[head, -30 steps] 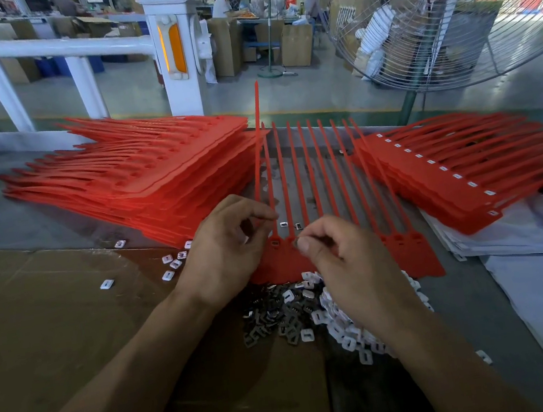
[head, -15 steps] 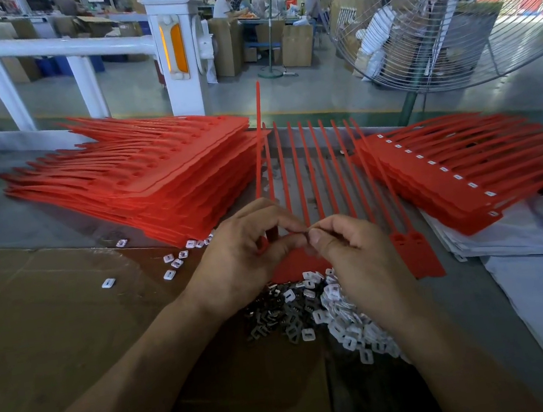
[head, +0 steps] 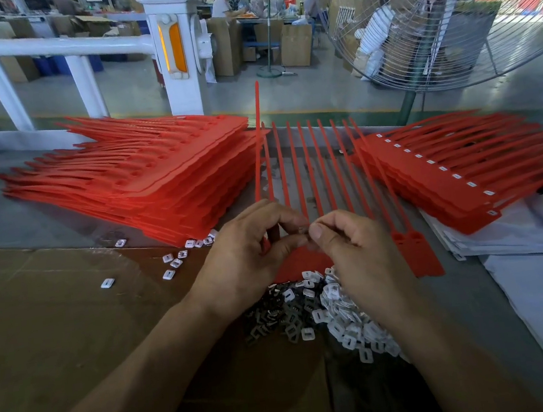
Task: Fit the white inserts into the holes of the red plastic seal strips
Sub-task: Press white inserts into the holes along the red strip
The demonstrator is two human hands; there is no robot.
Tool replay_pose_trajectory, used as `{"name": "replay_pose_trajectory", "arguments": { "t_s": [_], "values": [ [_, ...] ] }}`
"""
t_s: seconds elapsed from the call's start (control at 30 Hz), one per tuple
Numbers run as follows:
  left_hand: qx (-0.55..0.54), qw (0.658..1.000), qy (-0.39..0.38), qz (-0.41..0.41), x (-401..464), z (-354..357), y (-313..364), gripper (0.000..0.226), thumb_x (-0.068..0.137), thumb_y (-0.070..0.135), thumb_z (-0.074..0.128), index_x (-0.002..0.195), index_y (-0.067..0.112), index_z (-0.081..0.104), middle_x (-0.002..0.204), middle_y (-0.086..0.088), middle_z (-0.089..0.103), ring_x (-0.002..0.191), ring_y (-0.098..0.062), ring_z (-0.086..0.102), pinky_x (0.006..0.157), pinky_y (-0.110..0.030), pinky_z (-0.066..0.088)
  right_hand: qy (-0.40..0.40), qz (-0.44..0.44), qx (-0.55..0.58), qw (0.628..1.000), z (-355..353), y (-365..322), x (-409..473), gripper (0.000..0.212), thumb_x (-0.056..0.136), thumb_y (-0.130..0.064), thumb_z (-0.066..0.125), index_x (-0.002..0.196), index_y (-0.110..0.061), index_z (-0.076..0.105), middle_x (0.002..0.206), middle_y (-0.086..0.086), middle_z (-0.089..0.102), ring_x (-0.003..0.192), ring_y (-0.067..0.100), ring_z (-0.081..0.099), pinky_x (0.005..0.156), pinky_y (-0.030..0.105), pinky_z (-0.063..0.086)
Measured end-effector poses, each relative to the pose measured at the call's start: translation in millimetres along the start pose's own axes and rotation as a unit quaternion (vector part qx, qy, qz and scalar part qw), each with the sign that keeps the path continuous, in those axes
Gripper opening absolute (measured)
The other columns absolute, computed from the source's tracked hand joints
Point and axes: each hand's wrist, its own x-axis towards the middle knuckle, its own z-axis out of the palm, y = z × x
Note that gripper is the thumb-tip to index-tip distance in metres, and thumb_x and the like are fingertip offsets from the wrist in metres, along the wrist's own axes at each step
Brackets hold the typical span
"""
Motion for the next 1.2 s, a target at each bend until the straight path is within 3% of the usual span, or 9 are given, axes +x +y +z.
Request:
{"name": "replay_pose_trajectory", "arguments": {
  "t_s": [0.13, 0.17, 0.23, 0.3, 0.43, 0.57, 0.73, 1.2],
  "values": [
    [0.037, 0.999, -0.007, 0.008, 1.2, -0.8, 0.0, 0.011, 0.093, 0.022, 0.073, 0.102, 0.027, 0.071, 0.1, 0.011, 0.066, 0.091, -0.018, 0.066, 0.073, -0.027, 0.052, 0.002, 0.023, -0.007, 1.0, -1.0, -1.6, 0.0, 0.024, 0.107, -0.036, 0.051, 0.094, -0.03, 0.069, 0.056, -0.029, 0.059, 0.054, -0.011, 0.058, 0.047, 0.009, 0.04],
    [0.049, 0.999, 0.0, 0.004, 1.4, -0.3, -0.6, 0.01, 0.093, 0.023, 0.073, 0.102, 0.028, 0.071, 0.099, 0.012, 0.066, 0.091, -0.015, 0.066, 0.073, -0.022, 0.051, 0.015, 0.03, -0.005, 0.999, -1.0, -2.0, 0.3, 0.025, 0.107, -0.039, 0.05, 0.094, -0.032, 0.07, 0.065, -0.025, 0.066, 0.062, -0.008, 0.063, 0.054, 0.011, 0.044],
    [0.079, 0.996, 0.027, -0.024, 1.5, 0.3, -2.1, 0.009, 0.092, 0.026, 0.073, 0.1, 0.029, 0.071, 0.098, 0.016, 0.064, 0.091, -0.009, 0.063, 0.073, -0.013, 0.046, 0.046, 0.048, -0.017, 0.998, -2.3, -2.1, 1.3, 0.025, 0.106, -0.044, 0.049, 0.096, -0.035, 0.071, 0.09, -0.015, 0.074, 0.086, 0.0, 0.069, 0.07, 0.027, 0.059],
    [0.104, 0.991, 0.049, -0.066, 2.5, 0.4, -5.4, 0.009, 0.091, 0.026, 0.073, 0.1, 0.028, 0.073, 0.097, 0.016, 0.064, 0.09, -0.005, 0.061, 0.077, -0.017, 0.047, 0.061, 0.059, -0.062, 0.994, -5.2, -0.5, 2.4, 0.023, 0.106, -0.043, 0.05, 0.099, -0.034, 0.071, 0.093, -0.003, 0.075, 0.091, 0.013, 0.069, 0.081, 0.031, 0.058],
    [0.187, 0.976, 0.044, -0.103, 6.9, 5.4, -6.9, 0.01, 0.093, 0.03, 0.07, 0.102, 0.028, 0.074, 0.102, 0.015, 0.065, 0.097, -0.008, 0.056, 0.092, -0.037, 0.045, 0.057, 0.074, -0.115, 0.989, -10.7, 5.2, 5.1, 0.018, 0.105, -0.034, 0.056, 0.101, -0.026, 0.072, 0.076, -0.004, 0.07, 0.063, 0.012, 0.065, 0.056, 0.031, 0.052],
    [0.252, 0.961, 0.006, -0.111, 9.3, 13.3, -5.1, 0.012, 0.095, 0.038, 0.065, 0.104, 0.035, 0.073, 0.109, 0.018, 0.062, 0.107, -0.009, 0.049, 0.099, -0.034, 0.032, 0.05, 0.066, -0.137, 0.987, -11.7, 8.2, 5.8, 0.021, 0.104, -0.035, 0.058, 0.109, -0.021, 0.073, 0.089, -0.009, 0.071, 0.08, 0.003, 0.066, 0.065, 0.019, 0.045],
    [0.271, 0.954, -0.013, -0.126, 9.7, 16.8, -8.5, 0.012, 0.092, 0.041, 0.068, 0.101, 0.037, 0.075, 0.109, 0.02, 0.061, 0.112, -0.009, 0.045, 0.098, -0.03, 0.024, 0.037, 0.064, -0.145, 0.987, -12.7, 8.2, 6.3, 0.021, 0.103, -0.038, 0.059, 0.108, -0.023, 0.073, 0.091, -0.013, 0.071, 0.083, 0.002, 0.066, 0.074, 0.023, 0.053],
    [0.254, 0.954, -0.04, -0.151, 7.2, 12.9, -8.7, 0.015, 0.092, 0.037, 0.069, 0.106, 0.04, 0.075, 0.115, 0.02, 0.063, 0.117, -0.007, 0.043, 0.096, -0.026, 0.018, 0.028, 0.066, -0.158, 0.985, -13.5, 9.4, 6.8, 0.024, 0.102, -0.04, 0.06, 0.111, -0.022, 0.073, 0.092, -0.014, 0.071, 0.083, -0.001, 0.065, 0.067, 0.016, 0.044]
  ]
}}
